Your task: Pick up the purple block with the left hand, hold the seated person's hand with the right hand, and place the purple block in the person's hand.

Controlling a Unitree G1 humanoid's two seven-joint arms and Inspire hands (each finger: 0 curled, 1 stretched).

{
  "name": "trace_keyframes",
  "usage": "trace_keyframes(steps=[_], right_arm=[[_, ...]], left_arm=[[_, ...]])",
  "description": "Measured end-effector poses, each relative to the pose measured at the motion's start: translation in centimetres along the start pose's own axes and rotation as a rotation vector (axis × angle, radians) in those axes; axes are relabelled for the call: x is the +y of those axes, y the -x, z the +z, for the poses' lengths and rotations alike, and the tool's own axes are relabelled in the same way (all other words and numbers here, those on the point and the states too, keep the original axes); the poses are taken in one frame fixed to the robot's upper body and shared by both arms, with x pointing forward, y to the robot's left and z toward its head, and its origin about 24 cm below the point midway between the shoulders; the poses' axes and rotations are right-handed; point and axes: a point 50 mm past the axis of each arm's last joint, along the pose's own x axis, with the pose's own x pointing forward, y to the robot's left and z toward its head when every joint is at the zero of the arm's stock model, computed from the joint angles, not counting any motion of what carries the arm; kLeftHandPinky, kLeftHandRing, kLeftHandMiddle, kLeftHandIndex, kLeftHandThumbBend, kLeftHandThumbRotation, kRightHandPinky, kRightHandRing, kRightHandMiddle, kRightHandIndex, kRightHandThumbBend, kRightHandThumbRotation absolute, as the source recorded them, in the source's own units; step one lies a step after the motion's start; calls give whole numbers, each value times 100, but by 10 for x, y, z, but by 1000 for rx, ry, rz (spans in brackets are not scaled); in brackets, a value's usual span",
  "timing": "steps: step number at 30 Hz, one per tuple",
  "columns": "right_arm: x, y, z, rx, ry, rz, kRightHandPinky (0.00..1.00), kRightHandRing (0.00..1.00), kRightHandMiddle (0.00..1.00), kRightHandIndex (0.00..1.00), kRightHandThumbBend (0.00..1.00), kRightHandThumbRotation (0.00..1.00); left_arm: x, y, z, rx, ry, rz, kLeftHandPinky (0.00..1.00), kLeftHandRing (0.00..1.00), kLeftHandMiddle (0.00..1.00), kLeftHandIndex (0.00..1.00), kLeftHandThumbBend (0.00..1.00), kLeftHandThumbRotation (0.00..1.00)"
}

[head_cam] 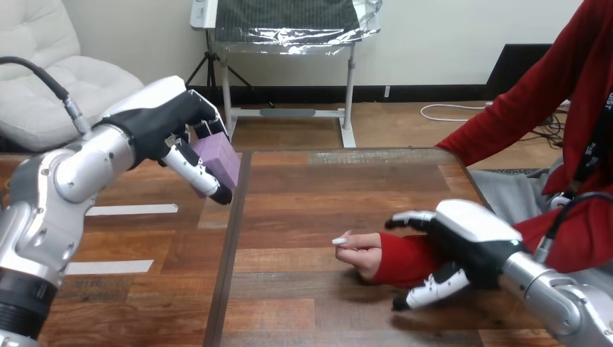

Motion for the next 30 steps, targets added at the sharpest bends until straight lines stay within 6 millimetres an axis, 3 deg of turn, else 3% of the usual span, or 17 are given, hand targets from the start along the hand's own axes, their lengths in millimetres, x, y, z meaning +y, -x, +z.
trace_keyframes(steps=[17, 30], right_arm=[[-6, -14, 0, 5, 75, 55, 69, 76, 79, 79, 100, 26], [-13, -22, 2, 12, 139, 7, 58, 65, 69, 72, 100, 20]], left_arm=[[-3, 1, -2, 3, 8, -10, 13, 18, 26, 39, 83, 0], [-1, 2, -1, -23, 30, -1, 14, 21, 28, 39, 83, 0]])
